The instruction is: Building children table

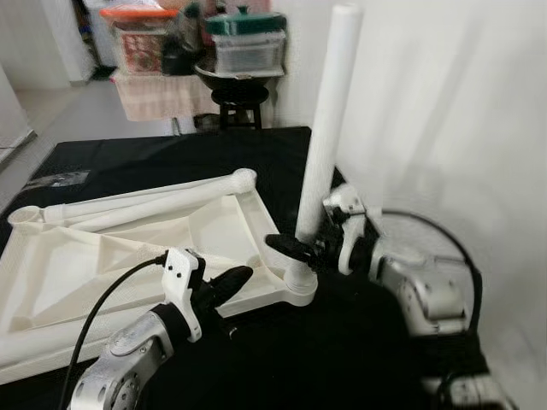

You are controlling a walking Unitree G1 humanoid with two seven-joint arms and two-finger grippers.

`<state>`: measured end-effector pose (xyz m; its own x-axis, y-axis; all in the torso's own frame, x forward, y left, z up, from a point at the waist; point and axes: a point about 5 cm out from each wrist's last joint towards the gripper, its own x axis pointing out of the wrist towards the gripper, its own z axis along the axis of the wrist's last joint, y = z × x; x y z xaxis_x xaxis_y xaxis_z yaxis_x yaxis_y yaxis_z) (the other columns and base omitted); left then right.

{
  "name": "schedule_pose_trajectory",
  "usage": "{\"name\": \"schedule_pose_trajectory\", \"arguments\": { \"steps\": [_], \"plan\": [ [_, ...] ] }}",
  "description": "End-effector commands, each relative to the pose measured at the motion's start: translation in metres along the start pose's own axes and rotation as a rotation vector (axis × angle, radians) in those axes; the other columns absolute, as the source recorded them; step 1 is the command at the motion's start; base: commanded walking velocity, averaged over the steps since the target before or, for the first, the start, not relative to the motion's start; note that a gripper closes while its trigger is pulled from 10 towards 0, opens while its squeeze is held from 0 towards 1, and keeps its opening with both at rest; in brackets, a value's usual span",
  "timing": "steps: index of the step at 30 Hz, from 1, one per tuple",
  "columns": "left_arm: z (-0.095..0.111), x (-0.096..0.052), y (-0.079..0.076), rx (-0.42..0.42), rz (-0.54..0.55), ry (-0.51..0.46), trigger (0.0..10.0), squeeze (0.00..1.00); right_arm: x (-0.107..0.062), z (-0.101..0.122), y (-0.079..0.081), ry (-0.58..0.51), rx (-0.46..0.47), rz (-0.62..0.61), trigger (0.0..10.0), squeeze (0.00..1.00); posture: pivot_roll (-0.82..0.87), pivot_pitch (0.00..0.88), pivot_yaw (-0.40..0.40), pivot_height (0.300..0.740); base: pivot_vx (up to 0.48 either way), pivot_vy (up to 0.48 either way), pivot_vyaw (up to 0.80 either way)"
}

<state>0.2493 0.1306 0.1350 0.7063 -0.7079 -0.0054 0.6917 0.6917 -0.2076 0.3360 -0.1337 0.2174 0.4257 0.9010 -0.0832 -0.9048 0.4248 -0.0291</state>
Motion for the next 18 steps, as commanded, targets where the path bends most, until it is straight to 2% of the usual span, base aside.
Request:
{"name": "schedule_pose_trajectory", "arguments": {
  "steps": [1,2,4,9,10,11,12,13,18],
  "plan": [
    [-0.004,-0.001,0.001,-0.013,0.005,0.017,10.0,0.00,-0.001,-0.004,0.001,-0.029,0.011,0.089,10.0,0.00,-0.07,0.000,-0.041,0.740,0.000,0.000,0.00],
    [-0.004,0.000,0.001,-0.014,0.006,0.015,10.0,0.00,-0.003,-0.002,0.000,-0.042,0.032,0.162,10.0,0.00,-0.07,0.000,-0.041,0.740,0.000,0.000,0.00],
    [-0.004,0.000,0.000,-0.016,0.007,0.013,10.0,0.00,-0.002,0.000,-0.007,-0.060,0.062,0.222,10.0,0.00,-0.06,0.000,-0.048,0.740,0.000,0.000,0.00],
    [-0.005,0.001,0.000,-0.015,0.005,0.016,10.0,0.00,0.006,0.003,-0.019,-0.046,0.066,0.209,10.0,0.00,-0.05,0.000,-0.054,0.740,0.000,0.000,0.00],
    [-0.005,0.001,0.000,-0.017,0.003,0.015,10.0,0.00,0.007,0.004,-0.021,-0.051,0.085,0.239,10.0,0.00,-0.05,0.000,-0.055,0.740,0.000,0.000,0.00],
    [-0.005,0.000,-0.001,-0.018,0.001,0.013,10.0,0.00,0.007,0.005,-0.020,-0.054,0.105,0.297,8.4,0.00,-0.04,0.000,-0.058,0.740,0.000,0.000,0.00],
    [-0.005,0.000,-0.001,-0.019,-0.001,0.012,10.0,0.00,0.006,0.006,-0.019,-0.057,0.118,0.340,8.4,0.00,-0.04,0.000,-0.058,0.740,0.000,0.000,0.00],
    [-0.005,0.000,-0.001,-0.019,-0.001,0.011,10.0,0.00,0.006,0.005,-0.018,-0.057,0.122,0.372,0.0,0.00,-0.04,0.000,-0.060,0.740,0.000,0.000,0.00],
    [-0.004,0.000,-0.001,-0.019,-0.001,0.009,10.0,0.00,0.004,0.002,-0.017,-0.049,0.121,0.402,0.0,0.00,-0.04,0.000,-0.060,0.740,0.000,0.000,0.00]
  ]
}}
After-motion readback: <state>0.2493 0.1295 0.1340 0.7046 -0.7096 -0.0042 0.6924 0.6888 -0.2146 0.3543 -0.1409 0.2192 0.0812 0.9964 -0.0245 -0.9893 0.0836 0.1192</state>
